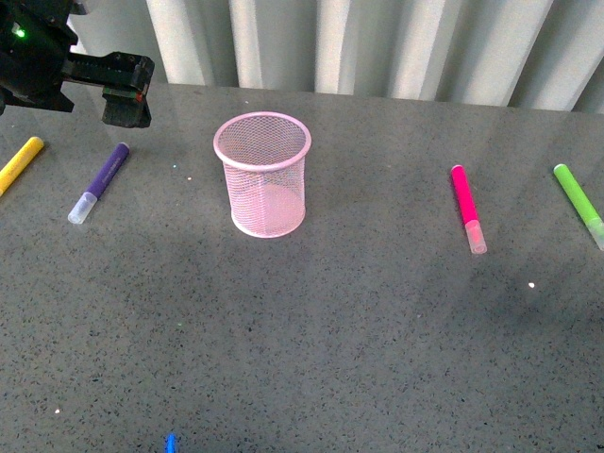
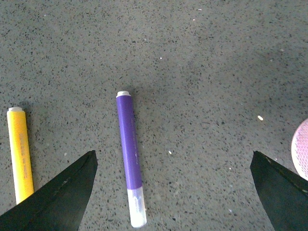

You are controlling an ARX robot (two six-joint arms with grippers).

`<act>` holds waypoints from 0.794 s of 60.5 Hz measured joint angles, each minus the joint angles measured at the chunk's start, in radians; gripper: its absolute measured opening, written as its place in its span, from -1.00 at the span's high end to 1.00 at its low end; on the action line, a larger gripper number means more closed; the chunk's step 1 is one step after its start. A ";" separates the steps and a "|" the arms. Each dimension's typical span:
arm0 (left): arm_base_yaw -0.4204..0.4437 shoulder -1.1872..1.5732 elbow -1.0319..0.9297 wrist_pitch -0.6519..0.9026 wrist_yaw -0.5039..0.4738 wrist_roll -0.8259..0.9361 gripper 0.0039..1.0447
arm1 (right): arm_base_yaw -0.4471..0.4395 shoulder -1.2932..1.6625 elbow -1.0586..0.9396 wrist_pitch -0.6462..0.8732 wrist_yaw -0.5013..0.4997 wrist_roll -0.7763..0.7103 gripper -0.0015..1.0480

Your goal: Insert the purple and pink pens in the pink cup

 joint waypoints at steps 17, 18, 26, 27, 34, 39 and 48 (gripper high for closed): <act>0.016 0.103 0.042 0.011 -0.014 0.001 -0.88 | 0.000 0.000 0.000 0.000 0.000 0.000 -0.87; 0.018 0.115 0.043 0.016 -0.014 0.002 -0.88 | 0.000 0.000 0.000 0.000 0.000 0.000 -0.87; 0.024 0.153 0.056 0.024 -0.014 0.001 -0.88 | 0.000 0.000 0.000 0.000 0.000 0.000 -0.87; 0.024 0.156 0.057 0.024 -0.014 0.001 -0.88 | 0.000 0.000 0.000 0.000 0.000 0.000 -0.87; 0.029 0.173 0.072 0.026 -0.013 0.000 -0.88 | 0.000 0.000 0.000 0.000 0.000 0.000 -0.87; 0.031 0.181 0.084 0.027 -0.010 0.000 -0.88 | 0.000 0.000 0.000 0.000 0.000 0.000 -0.87; 0.035 0.197 0.103 0.027 -0.011 0.000 -0.88 | 0.000 0.000 0.000 0.000 0.000 0.000 -0.87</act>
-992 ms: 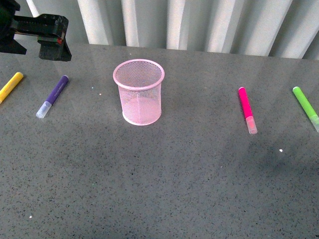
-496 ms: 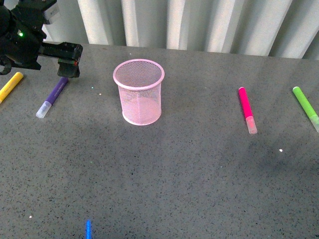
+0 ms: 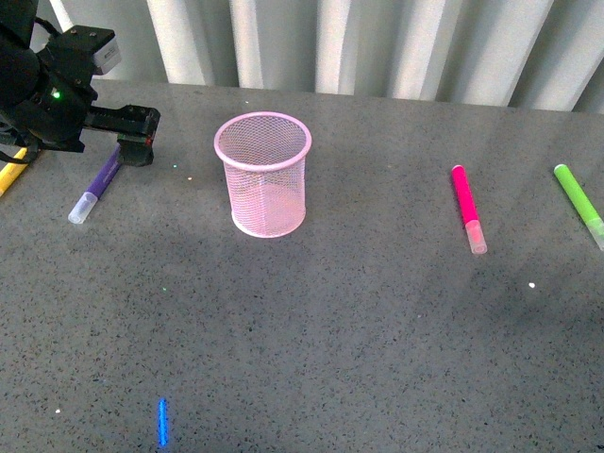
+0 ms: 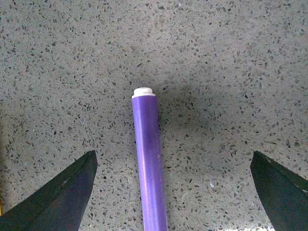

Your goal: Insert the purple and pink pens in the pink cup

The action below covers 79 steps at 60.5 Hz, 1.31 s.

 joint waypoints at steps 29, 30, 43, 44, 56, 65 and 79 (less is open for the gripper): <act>0.021 0.094 0.106 -0.034 -0.041 0.001 -0.88 | 0.000 0.000 0.000 0.000 0.000 0.000 -0.87; 0.021 0.098 0.111 -0.038 -0.042 0.001 -0.88 | 0.000 0.000 0.000 0.000 0.000 0.000 -0.87; 0.025 0.122 0.148 -0.072 -0.043 -0.001 -0.88 | 0.000 0.000 0.000 0.000 0.000 0.000 -0.87; 0.025 0.124 0.152 -0.075 -0.042 -0.001 -0.88 | 0.000 0.000 0.000 0.000 0.000 0.000 -0.87; 0.027 0.136 0.182 -0.118 -0.026 -0.013 -0.77 | 0.000 0.000 0.000 0.000 0.000 0.000 -0.87; 0.024 0.136 0.183 -0.144 -0.011 -0.028 -0.33 | 0.000 0.000 0.000 0.000 0.000 0.000 -0.87; 0.019 0.133 0.183 -0.171 -0.002 -0.026 0.39 | 0.000 0.000 0.000 0.000 0.000 0.000 -0.87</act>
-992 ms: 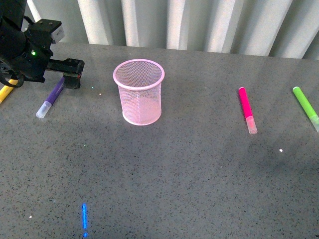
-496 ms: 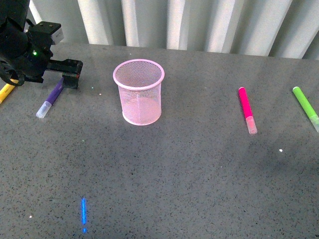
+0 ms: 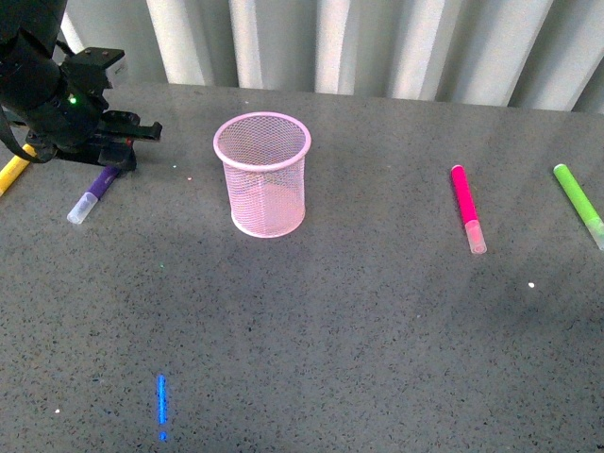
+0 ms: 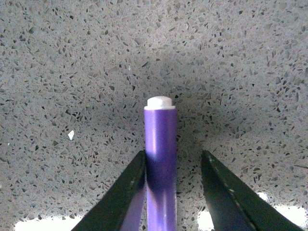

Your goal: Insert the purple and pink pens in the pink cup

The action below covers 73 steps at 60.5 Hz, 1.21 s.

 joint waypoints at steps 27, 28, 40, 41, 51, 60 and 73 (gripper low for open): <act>0.016 -0.064 -0.136 0.159 0.076 -0.086 0.76 | 0.000 0.000 0.000 0.000 0.000 0.000 -0.87; 0.018 -0.068 -0.145 0.166 0.080 -0.092 0.76 | 0.000 0.000 0.000 0.000 0.000 0.000 -0.87; 0.024 -0.131 -0.233 0.197 0.116 -0.121 0.76 | 0.000 0.000 0.000 0.000 0.000 0.000 -0.87; 0.024 -0.134 -0.236 0.200 0.117 -0.122 0.76 | 0.000 0.000 0.000 0.000 0.000 0.000 -0.87; 0.023 -0.221 -0.318 0.341 0.131 -0.189 0.76 | 0.000 0.000 0.000 0.000 0.000 0.000 -0.87; 0.012 -0.309 -0.401 0.551 0.103 -0.280 0.76 | 0.000 0.000 0.000 0.000 0.000 0.000 -0.87; -0.032 -0.426 -0.562 0.989 0.002 -0.452 0.76 | 0.000 0.000 0.000 0.000 0.000 0.000 -0.87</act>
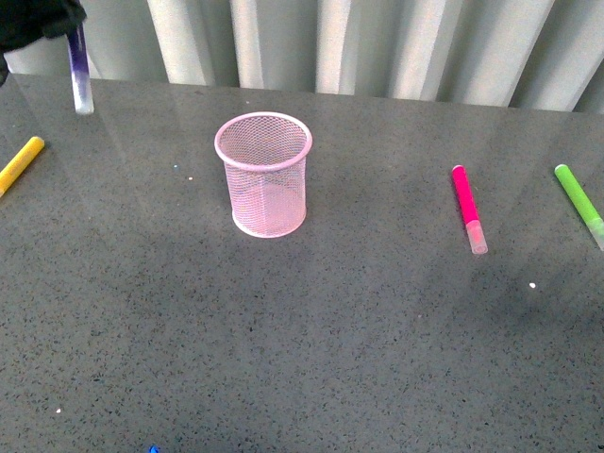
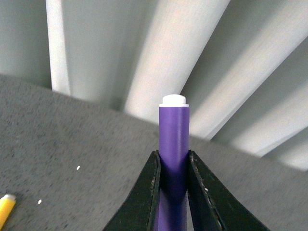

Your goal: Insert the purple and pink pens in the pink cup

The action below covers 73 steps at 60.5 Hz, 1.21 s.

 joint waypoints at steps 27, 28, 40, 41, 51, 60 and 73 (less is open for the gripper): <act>-0.320 0.008 -0.219 0.547 -0.238 -0.087 0.76 | 0.000 0.000 0.000 0.000 0.000 0.000 -0.87; -0.329 0.016 -0.219 0.554 -0.241 -0.083 0.76 | 0.000 0.000 0.000 0.000 0.000 0.000 -0.87; -0.381 0.074 -0.219 0.589 -0.279 -0.061 0.76 | 0.000 0.000 0.000 0.000 0.000 0.000 -0.87; -0.383 0.079 -0.219 0.590 -0.282 -0.058 0.76 | 0.000 0.000 0.000 0.000 0.000 0.000 -0.87; -0.393 0.114 -0.212 0.590 -0.296 -0.045 0.76 | 0.000 0.000 0.000 0.000 0.000 0.000 -0.87; -0.394 0.152 -0.180 0.597 -0.310 -0.035 0.76 | 0.000 0.000 0.000 0.000 0.000 0.000 -0.87; -0.395 0.183 -0.155 0.598 -0.313 -0.029 0.77 | 0.000 0.000 0.000 0.000 0.000 0.000 -0.87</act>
